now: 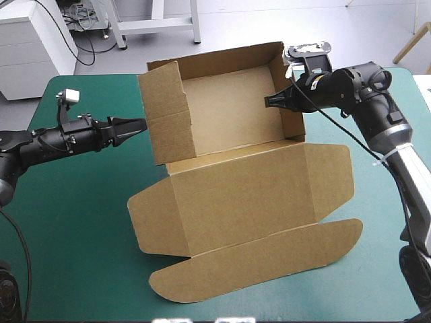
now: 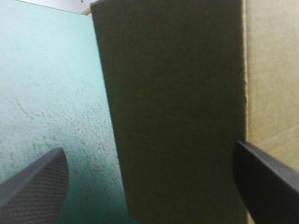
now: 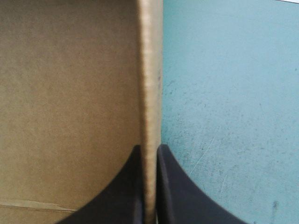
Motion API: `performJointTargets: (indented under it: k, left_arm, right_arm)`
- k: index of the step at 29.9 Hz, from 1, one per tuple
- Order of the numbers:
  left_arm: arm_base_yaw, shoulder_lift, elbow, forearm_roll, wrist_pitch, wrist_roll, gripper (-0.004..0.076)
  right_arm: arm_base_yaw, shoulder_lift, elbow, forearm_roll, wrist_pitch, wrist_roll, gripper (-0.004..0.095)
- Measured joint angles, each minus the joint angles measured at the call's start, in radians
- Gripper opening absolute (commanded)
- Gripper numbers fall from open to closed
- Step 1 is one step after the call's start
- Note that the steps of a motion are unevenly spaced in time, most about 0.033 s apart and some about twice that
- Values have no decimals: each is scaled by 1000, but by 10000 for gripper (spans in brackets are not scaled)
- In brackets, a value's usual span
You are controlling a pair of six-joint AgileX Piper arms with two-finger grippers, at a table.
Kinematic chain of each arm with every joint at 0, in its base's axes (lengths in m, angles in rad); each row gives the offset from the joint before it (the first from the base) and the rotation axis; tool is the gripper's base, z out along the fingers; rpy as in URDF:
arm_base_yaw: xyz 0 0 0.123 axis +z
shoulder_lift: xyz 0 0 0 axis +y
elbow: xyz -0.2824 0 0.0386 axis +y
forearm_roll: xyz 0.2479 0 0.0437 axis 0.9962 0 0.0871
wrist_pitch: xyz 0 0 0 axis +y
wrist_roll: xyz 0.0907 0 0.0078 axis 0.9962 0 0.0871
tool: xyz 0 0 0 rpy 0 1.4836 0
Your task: Fold the box
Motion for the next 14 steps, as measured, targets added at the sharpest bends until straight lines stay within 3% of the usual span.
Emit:
performJointTargets:
  k: [14]
  left_arm:
    - [-144,-1,0,-100,0,0,667]
  right_arm:
    - [0,0,0,-12,0,8,-18]
